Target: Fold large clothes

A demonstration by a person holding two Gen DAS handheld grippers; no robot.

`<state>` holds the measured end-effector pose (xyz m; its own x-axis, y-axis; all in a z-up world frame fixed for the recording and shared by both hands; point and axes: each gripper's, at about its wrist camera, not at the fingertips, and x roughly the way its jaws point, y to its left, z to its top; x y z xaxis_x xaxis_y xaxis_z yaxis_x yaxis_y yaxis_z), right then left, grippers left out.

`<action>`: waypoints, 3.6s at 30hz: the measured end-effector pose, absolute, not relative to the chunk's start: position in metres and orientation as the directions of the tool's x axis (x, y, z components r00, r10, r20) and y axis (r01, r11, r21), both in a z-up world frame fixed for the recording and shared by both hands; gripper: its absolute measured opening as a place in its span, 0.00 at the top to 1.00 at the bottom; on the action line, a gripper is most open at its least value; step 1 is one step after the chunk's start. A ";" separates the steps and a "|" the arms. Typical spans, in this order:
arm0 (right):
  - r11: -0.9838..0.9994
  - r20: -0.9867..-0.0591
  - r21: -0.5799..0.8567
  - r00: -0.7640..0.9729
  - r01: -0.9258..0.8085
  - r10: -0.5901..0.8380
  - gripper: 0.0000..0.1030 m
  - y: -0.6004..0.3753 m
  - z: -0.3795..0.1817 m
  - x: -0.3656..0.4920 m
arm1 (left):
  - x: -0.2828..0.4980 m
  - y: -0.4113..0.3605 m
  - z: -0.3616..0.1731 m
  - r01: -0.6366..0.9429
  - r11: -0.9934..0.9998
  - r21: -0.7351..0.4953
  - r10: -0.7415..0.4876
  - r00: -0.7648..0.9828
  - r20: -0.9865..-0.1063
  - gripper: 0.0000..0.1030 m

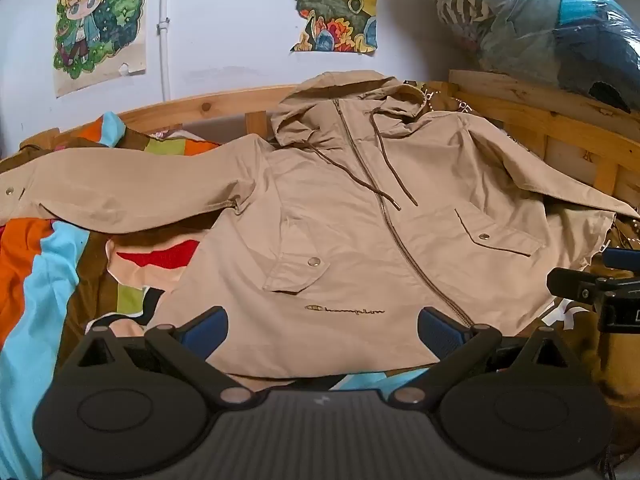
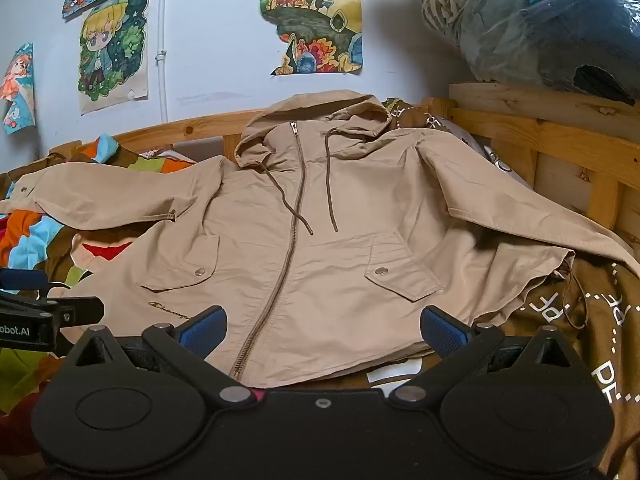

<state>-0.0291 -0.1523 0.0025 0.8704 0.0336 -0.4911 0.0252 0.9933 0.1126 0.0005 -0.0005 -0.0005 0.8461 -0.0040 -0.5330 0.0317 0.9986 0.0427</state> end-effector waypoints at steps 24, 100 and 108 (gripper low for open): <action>0.992 -0.494 0.121 0.869 0.028 0.036 0.01 -0.151 0.004 -0.029 | 0.000 -0.003 -0.002 0.044 0.998 0.039 -0.016 0.835 -0.551 0.01; 0.924 -0.428 0.283 0.896 0.256 -0.118 0.01 -0.189 0.017 -0.035 | 0.032 -0.006 -0.003 0.054 0.987 0.154 0.062 0.747 -0.662 0.01; 0.788 -0.424 0.467 0.884 0.400 -0.198 0.01 -0.270 0.030 -0.045 | 0.077 -0.039 0.031 0.217 0.938 0.270 0.021 0.741 -0.671 0.01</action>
